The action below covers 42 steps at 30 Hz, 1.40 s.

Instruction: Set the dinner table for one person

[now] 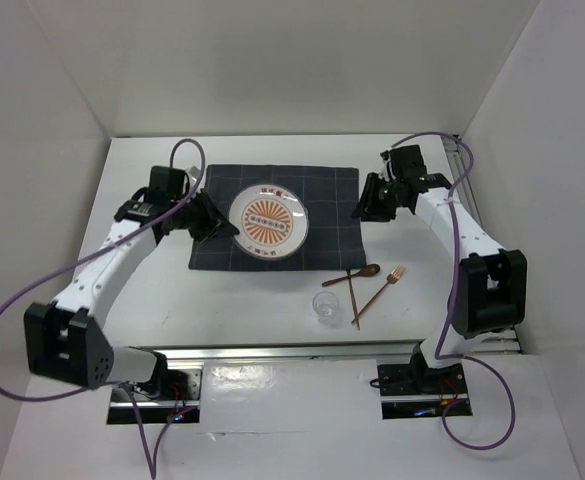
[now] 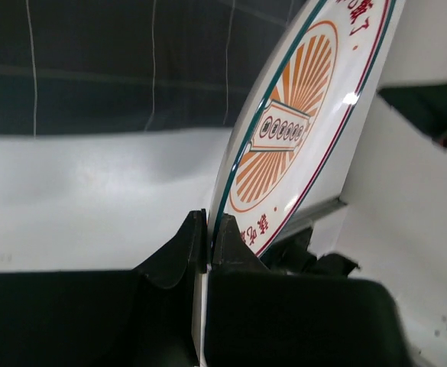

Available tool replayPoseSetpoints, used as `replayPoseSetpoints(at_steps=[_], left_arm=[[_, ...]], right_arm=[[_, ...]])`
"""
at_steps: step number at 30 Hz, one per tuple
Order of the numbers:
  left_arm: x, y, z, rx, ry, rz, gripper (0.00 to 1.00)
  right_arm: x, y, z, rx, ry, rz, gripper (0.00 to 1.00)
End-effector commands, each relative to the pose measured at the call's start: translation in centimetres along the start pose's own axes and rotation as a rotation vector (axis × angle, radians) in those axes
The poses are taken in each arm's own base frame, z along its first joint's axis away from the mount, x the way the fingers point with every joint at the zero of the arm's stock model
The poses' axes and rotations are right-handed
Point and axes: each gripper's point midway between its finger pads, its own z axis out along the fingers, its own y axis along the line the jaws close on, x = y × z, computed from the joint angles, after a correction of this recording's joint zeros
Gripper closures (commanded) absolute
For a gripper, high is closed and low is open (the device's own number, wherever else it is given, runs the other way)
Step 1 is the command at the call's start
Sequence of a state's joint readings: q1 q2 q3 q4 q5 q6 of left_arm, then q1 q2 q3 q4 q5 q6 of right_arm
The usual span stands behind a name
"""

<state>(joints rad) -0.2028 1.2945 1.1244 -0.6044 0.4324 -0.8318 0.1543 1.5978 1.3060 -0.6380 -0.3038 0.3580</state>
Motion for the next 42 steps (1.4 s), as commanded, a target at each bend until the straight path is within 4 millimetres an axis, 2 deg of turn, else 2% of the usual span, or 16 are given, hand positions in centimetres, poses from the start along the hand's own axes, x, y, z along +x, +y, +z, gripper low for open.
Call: replayPoseSetpoints(at_steps=[1,2,4,5,6,11,16,20,28,29,32,33,34,36,37,42], left_arm=[[-5.9,-3.8,2.9,0.13,-0.11,0.009,1.0],[-7.2,-5.0,3.2,0.159,-0.125,0.026,1.0],[-8.6,-5.3,4.7,0.166,-0.132,0.042,1.0],[-9.3,-4.7,6.5,0.154,-0.121,0.034,1.0],[-10.3,-5.4,6.8,0.165,-0.131,0.042,1.0],[-12.1,-3.9,10.5,0.139,-0.113,-0.003,1.0],[-11.6,-1.3,14.9,0.124,-0.041,-0.041,1.0],[-11.1,-0.5,16.0,0.127,-0.012,-0.05,1.0],[-9.1,4.0,18.8,0.055,0.051,-0.103,1.0],[-9.0,4.2,18.9,0.045,0.061,-0.102,0.98],[-8.4,5.1,19.1,-0.007,0.099,-0.119,0.76],[-8.3,5.5,19.1,-0.024,0.099,-0.115,0.61],[-8.0,5.4,18.6,-0.032,0.108,-0.121,0.56],[-8.2,5.7,17.9,-0.063,0.092,-0.093,0.36],[-8.4,4.8,17.0,-0.051,0.079,-0.073,0.25],[-8.6,4.0,12.9,-0.111,0.03,0.012,0.23]], right_arm=[[-1.6,-0.1,-2.3,0.014,-0.112,0.019,0.64],[-1.9,0.0,-2.9,0.018,-0.14,0.027,0.69],[-1.8,-0.3,-3.1,0.022,-0.144,0.034,0.69],[-1.9,-0.6,-3.5,0.027,-0.148,0.041,0.69],[-2.2,-0.3,-3.8,0.025,-0.153,0.039,0.69],[-1.9,-0.8,-3.9,0.039,-0.136,0.053,0.7],[-1.8,-0.9,-4.2,0.046,-0.141,0.053,0.7],[-1.3,-1.4,-3.3,0.061,-0.107,0.063,0.69],[-1.9,-1.2,-2.9,0.053,-0.101,0.064,0.65],[-1.9,-1.2,-2.9,0.053,-0.101,0.064,0.6],[-1.7,-1.4,-2.6,0.057,-0.092,0.057,0.48],[-1.7,-1.2,-2.6,0.048,-0.088,0.057,0.46],[-1.5,-1.2,-2.3,0.042,-0.077,0.06,0.46],[-1.6,-0.9,-2.3,0.029,-0.08,0.057,0.46],[-1.2,-1.3,-1.8,0.036,-0.063,0.062,0.46],[0.3,-1.8,-0.6,0.025,-0.007,0.068,0.46]])
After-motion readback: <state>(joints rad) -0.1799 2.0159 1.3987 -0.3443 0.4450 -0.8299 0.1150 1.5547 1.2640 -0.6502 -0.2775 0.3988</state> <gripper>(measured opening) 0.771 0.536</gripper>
